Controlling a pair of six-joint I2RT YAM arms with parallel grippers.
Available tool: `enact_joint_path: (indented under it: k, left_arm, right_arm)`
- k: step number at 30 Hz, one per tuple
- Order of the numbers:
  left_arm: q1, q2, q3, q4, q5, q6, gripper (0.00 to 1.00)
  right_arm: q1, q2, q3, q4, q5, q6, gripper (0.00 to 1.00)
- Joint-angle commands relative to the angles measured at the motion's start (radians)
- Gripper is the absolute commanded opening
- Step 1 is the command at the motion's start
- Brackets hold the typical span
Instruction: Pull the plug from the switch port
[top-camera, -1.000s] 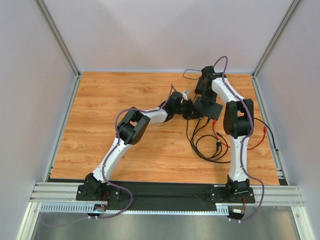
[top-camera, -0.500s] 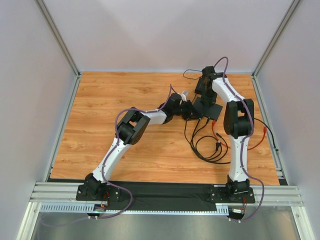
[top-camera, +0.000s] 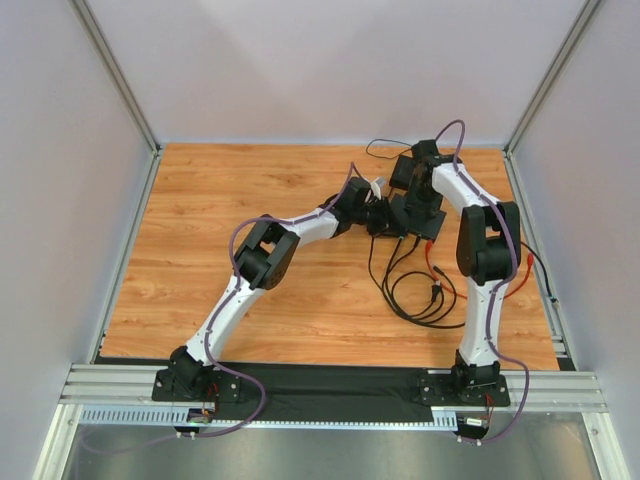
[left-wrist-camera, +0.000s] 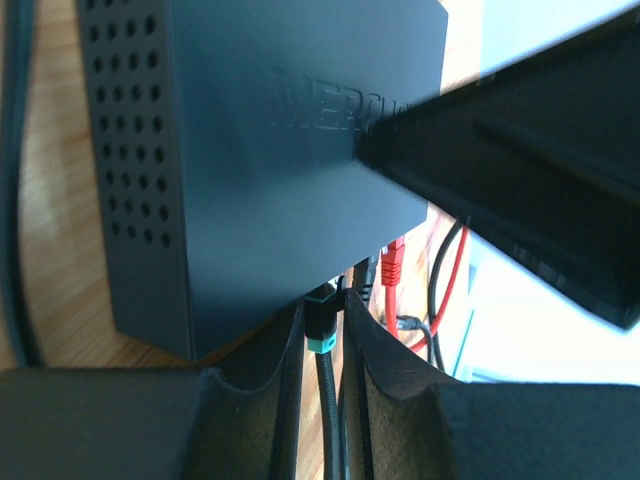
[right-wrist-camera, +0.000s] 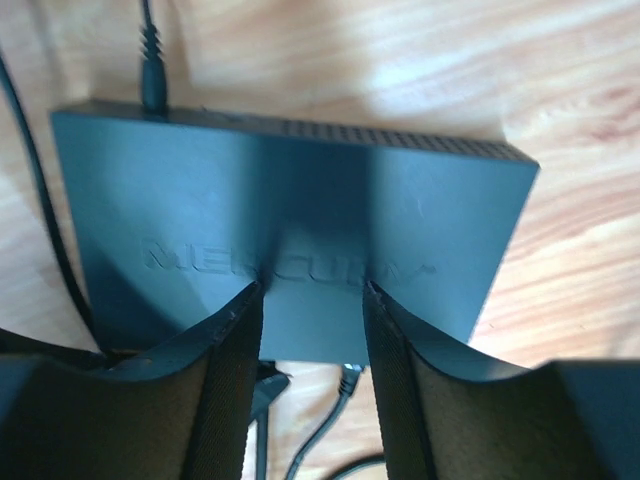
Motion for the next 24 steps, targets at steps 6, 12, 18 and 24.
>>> enact_joint_path:
  k: [6, 12, 18, 24]
  left_arm:
    - [0.002, 0.04, 0.066, -0.106, 0.054, 0.084, 0.0]
    - [0.002, 0.075, 0.126, -0.105, 0.08, 0.087, 0.0]
    - [0.0, 0.104, 0.162, -0.06, 0.114, 0.061, 0.0]
    - [-0.01, 0.135, 0.198, -0.068, 0.143, 0.039, 0.0]
  right_arm:
    - [-0.049, -0.062, -0.01, 0.006, 0.008, -0.06, 0.58]
    - [-0.045, -0.049, 0.031, -0.017, -0.093, -0.081, 0.67]
    - [-0.037, -0.104, -0.082, 0.011, 0.003, -0.086, 0.75]
    - [-0.02, -0.103, -0.142, 0.034, -0.03, -0.055, 0.68]
